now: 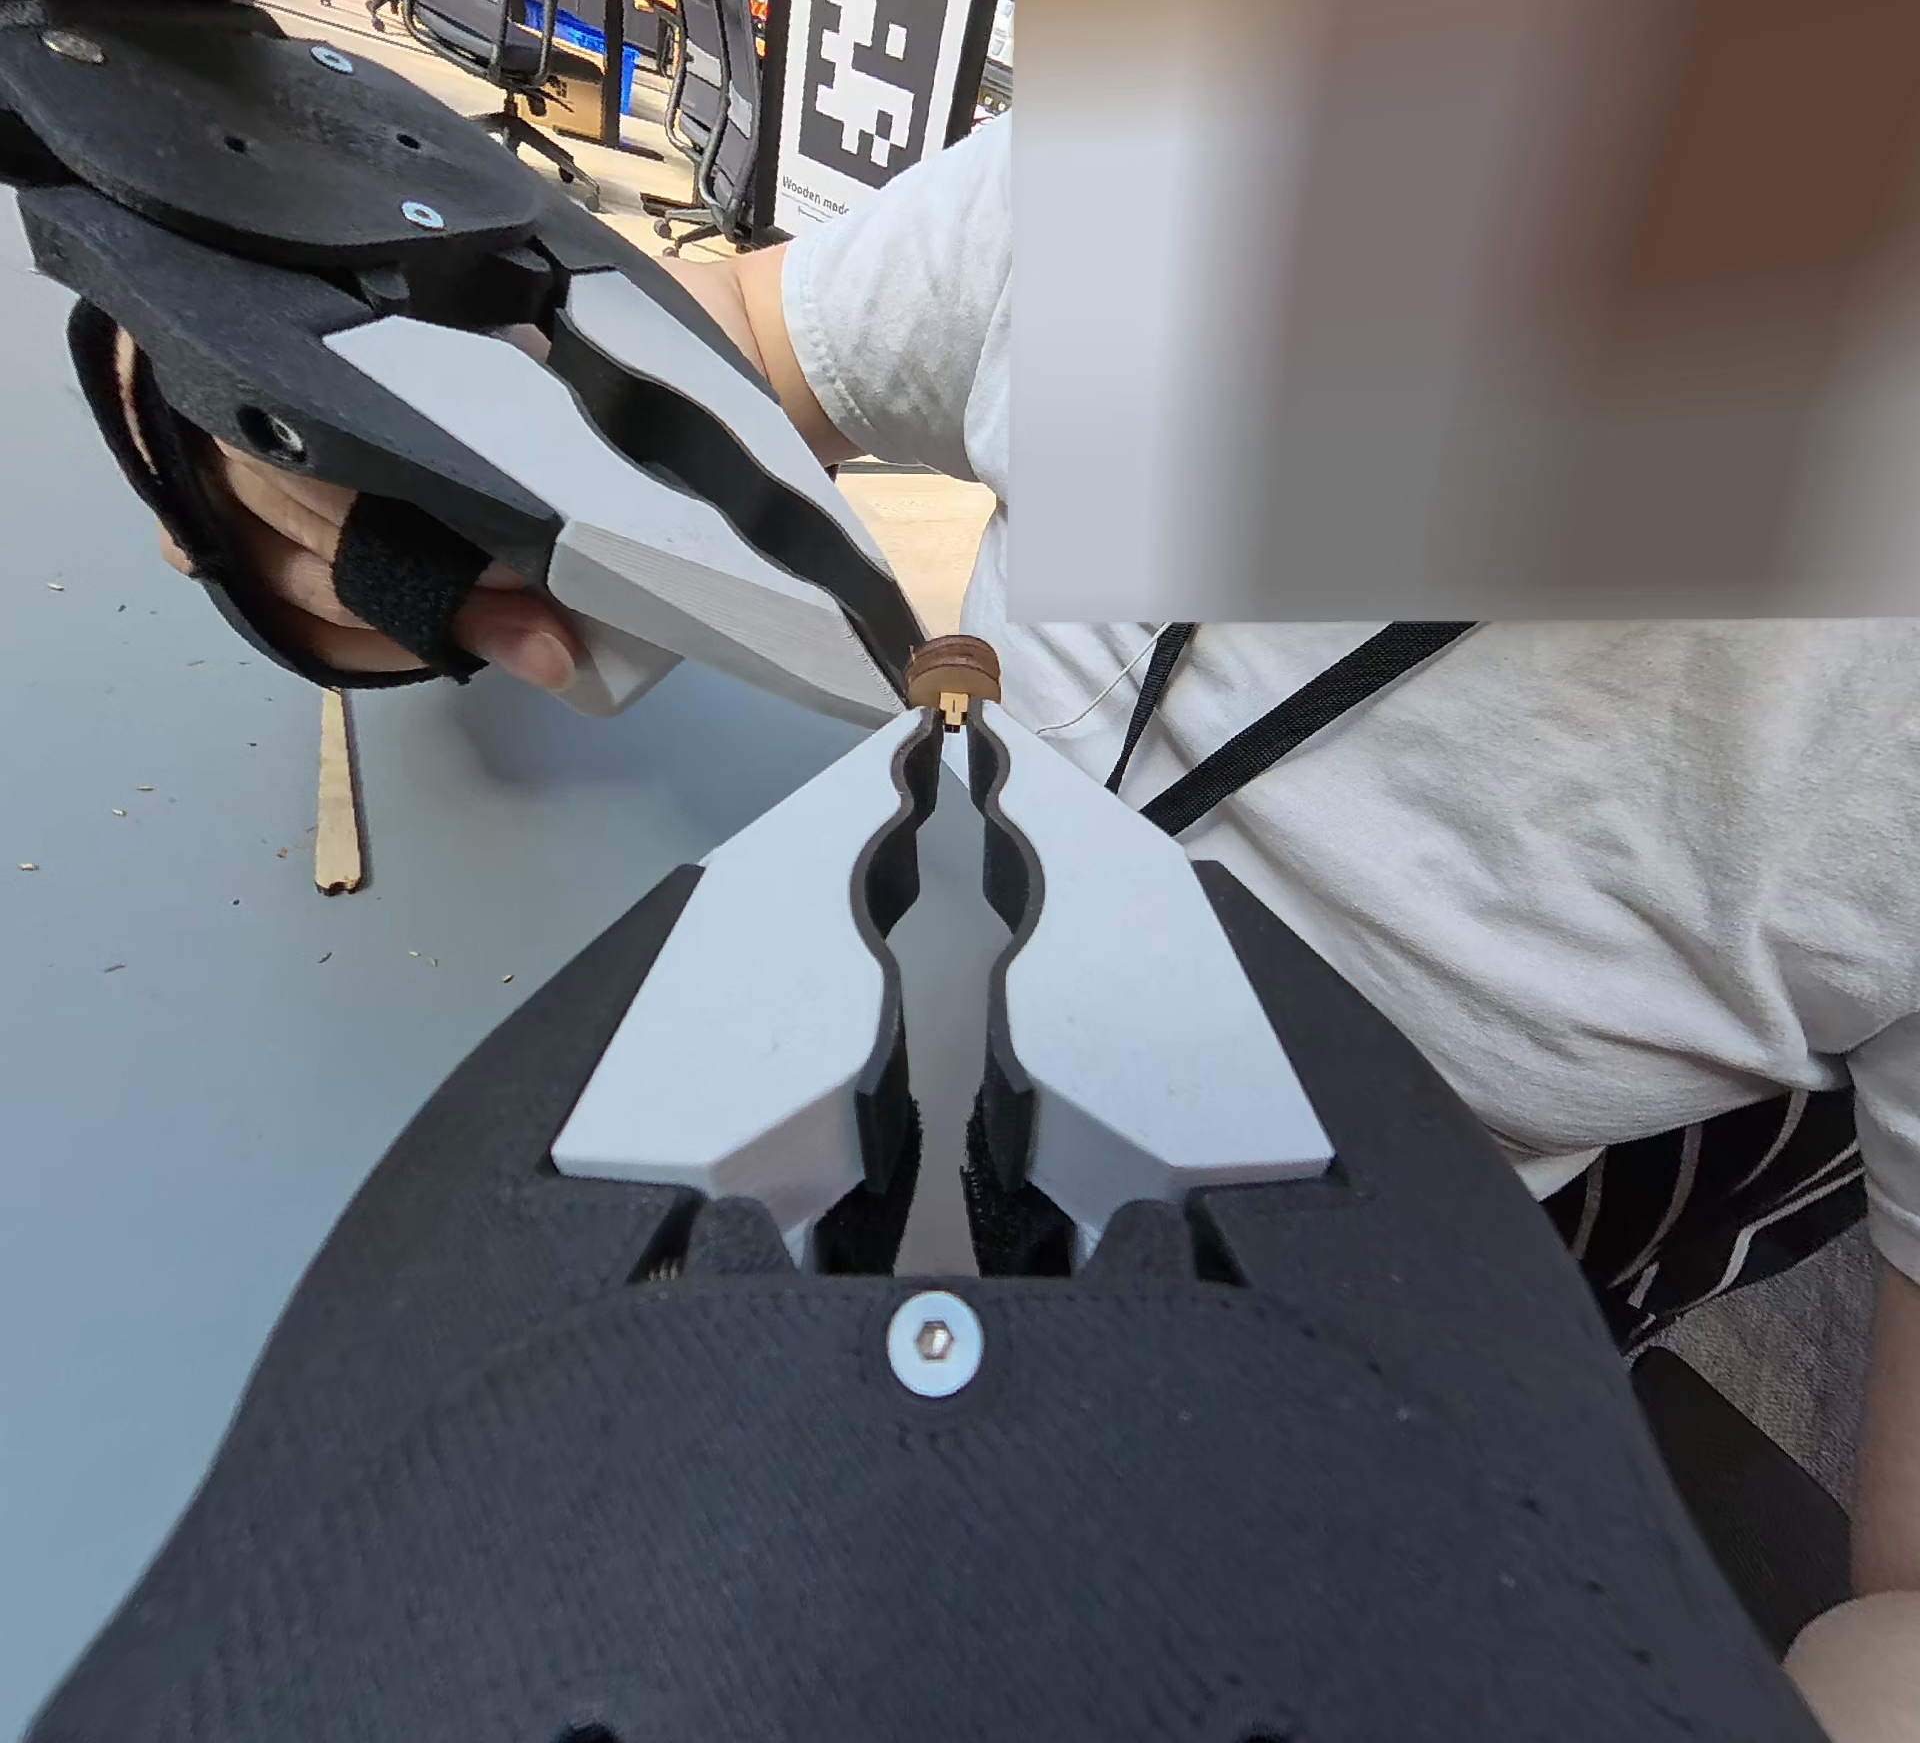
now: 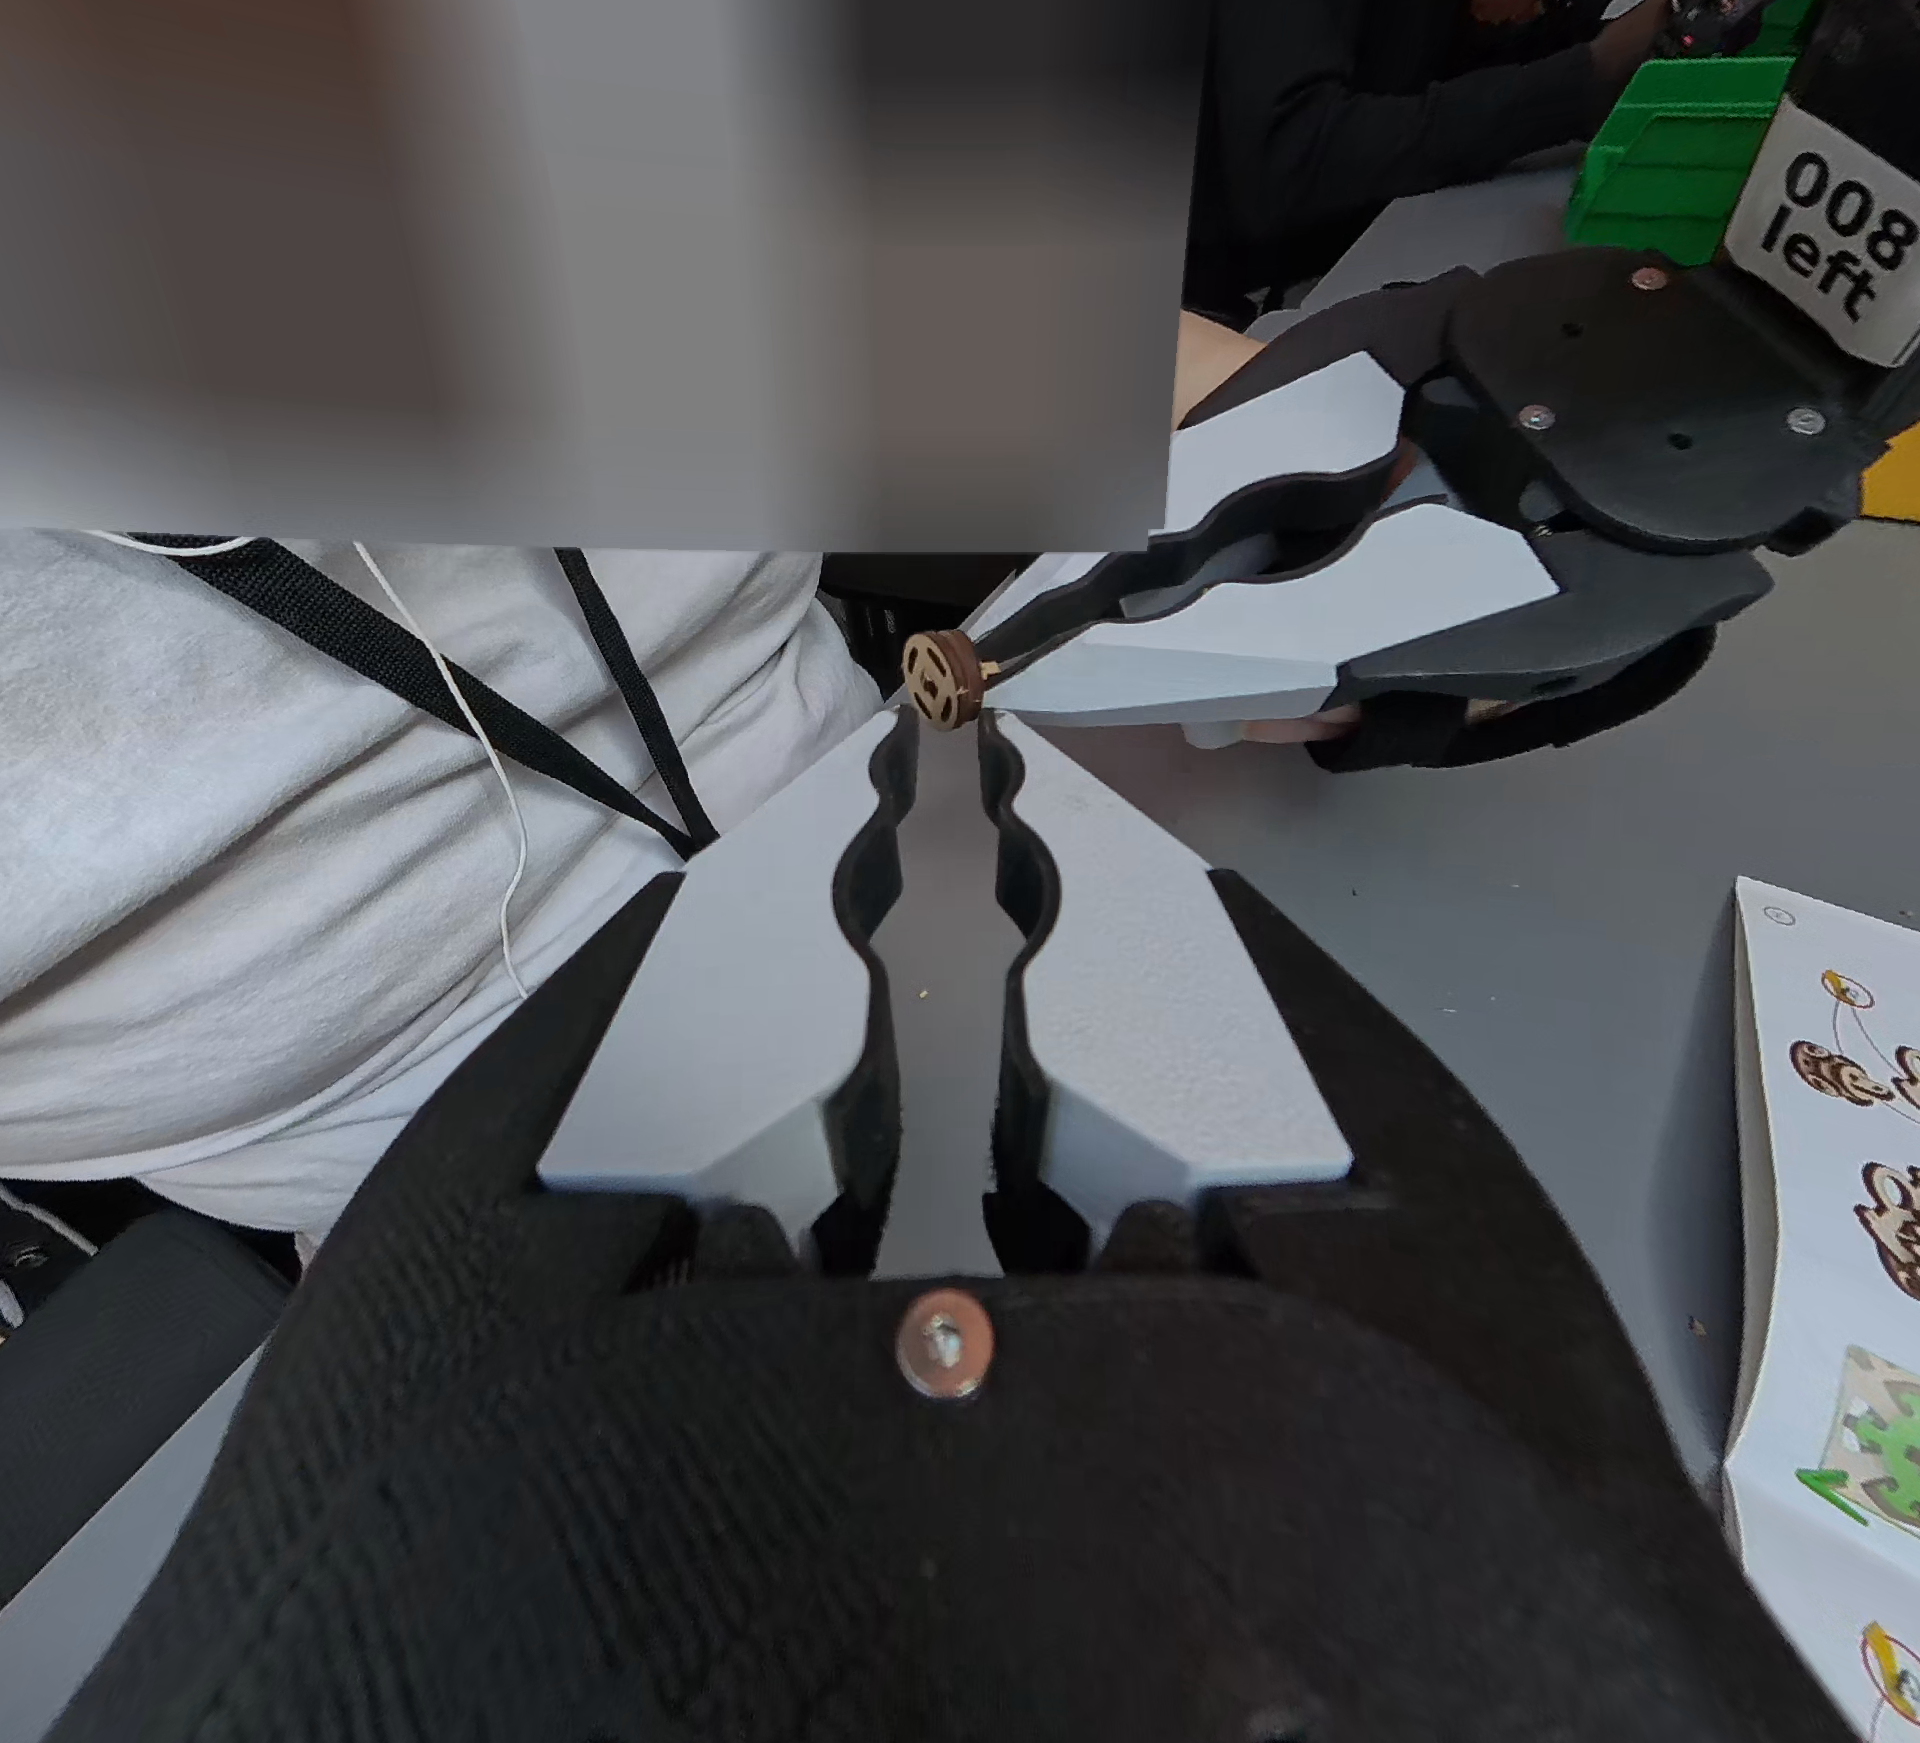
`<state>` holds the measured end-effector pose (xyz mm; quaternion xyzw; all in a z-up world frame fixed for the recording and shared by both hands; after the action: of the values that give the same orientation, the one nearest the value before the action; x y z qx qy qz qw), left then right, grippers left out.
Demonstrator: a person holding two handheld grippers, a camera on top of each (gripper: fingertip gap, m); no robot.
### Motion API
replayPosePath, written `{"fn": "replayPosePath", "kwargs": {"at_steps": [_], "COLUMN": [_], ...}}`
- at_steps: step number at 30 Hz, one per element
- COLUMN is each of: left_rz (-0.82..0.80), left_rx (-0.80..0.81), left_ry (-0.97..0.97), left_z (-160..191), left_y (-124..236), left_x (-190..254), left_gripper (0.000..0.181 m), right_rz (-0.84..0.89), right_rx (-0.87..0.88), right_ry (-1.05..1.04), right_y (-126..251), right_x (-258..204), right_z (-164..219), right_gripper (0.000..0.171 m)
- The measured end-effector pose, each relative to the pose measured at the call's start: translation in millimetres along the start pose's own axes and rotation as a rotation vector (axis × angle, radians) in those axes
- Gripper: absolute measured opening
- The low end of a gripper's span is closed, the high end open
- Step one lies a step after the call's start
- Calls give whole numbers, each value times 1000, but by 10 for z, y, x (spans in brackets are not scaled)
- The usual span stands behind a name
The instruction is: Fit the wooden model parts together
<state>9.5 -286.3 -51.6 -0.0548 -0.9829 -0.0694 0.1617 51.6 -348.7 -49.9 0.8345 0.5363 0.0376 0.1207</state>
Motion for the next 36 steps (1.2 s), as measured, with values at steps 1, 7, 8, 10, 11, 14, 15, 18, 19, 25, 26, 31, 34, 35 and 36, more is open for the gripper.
{"fn": "replayPosePath", "kwargs": {"at_steps": [1,7,8,10,11,14,15,18,19,25,26,31,34,35,36], "left_rz": [-5,-21,-24,-31,-37,-66,-79,-138,-168,-315,-363,-553,-599,-611,-617], "left_rx": [2,14,11,8,7,-2,-6,-3,-3,10,15,73,109,118,125], "left_ry": [0,9,9,7,5,-2,-6,-24,-33,-66,-67,-108,-149,-163,-175], "left_z": [-3,-8,-5,-1,-1,6,10,0,-3,-25,-34,-113,-181,-201,-218], "left_y": [3,29,30,32,35,52,60,96,112,211,243,420,483,496,504], "left_x": [-6,-31,-32,-38,-43,-65,-76,-125,-151,-287,-331,-458,-441,-432,-421], "left_gripper": [3,3,3,3,3,3,3,3,3,3,3,3,3,2,2], "right_rz": [-2,3,2,10,16,64,80,132,166,353,361,479,554,556,546], "right_rx": [5,16,14,12,6,-6,-15,-30,-44,-72,-49,-62,-58,-42,-23], "right_ry": [-9,-58,-60,-50,-44,-22,-12,12,16,-1,-20,-19,-33,-33,-32], "right_y": [8,35,35,36,41,87,116,229,279,682,705,550,538,554,570], "right_x": [5,52,55,58,59,93,104,146,182,395,401,453,518,516,502], "right_z": [-2,1,6,10,13,9,11,10,20,71,35,-85,-110,-131,-156], "right_gripper": [9,6,6,7,10,25,25,27,28,33,34,46,46,44,40]}}
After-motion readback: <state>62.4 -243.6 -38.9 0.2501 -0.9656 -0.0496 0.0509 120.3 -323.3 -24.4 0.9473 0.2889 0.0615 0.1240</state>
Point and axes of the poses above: each gripper's, where its closed fingertips meet, y back along the fingers, z out of its underside, x = y × z across the jaws, the point moved 5 cm from there along y, back along the fingers, and after that the axes turned 3 degrees about z, right-handed, at the moved point
